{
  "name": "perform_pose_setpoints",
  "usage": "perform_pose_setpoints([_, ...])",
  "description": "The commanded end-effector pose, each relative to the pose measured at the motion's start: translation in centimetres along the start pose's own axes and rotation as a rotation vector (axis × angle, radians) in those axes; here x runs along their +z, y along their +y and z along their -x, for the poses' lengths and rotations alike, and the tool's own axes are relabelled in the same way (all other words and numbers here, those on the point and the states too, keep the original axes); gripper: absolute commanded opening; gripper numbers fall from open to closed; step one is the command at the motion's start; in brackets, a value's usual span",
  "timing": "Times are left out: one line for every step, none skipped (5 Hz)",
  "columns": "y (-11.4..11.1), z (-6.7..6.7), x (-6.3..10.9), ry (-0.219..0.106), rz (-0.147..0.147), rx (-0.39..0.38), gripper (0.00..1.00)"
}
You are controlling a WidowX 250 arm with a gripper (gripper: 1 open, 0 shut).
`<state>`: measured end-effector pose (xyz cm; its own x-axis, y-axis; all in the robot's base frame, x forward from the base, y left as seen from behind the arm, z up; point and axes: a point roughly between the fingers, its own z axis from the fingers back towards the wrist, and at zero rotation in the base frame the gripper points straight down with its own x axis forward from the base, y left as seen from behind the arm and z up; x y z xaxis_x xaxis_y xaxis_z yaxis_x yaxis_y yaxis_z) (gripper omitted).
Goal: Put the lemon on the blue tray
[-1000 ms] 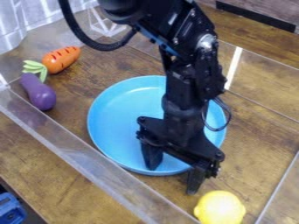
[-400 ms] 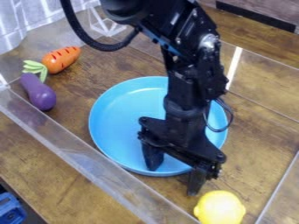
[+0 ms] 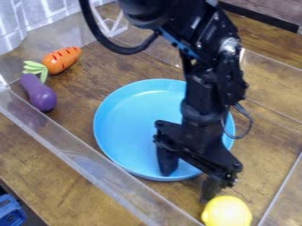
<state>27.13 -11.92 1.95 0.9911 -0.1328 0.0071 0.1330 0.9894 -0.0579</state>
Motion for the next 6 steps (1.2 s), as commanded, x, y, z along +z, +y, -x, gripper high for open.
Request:
perform_pose_setpoints([-1.4, -0.1, -0.3, 0.008, 0.008, -0.092, 1.00])
perform_pose_setpoints([-1.8, -0.7, -0.3, 0.010, 0.010, -0.138, 1.00])
perform_pose_setpoints([-0.6, -0.5, -0.2, 0.014, 0.011, -0.151, 1.00])
perform_pose_setpoints([0.7, -0.4, 0.0, 0.016, 0.015, -0.158, 1.00])
perform_pose_setpoints([-0.2, 0.2, -0.2, 0.020, 0.017, -0.203, 1.00])
perform_pose_setpoints([-1.0, 0.8, -0.4, 0.025, 0.017, -0.247, 0.00])
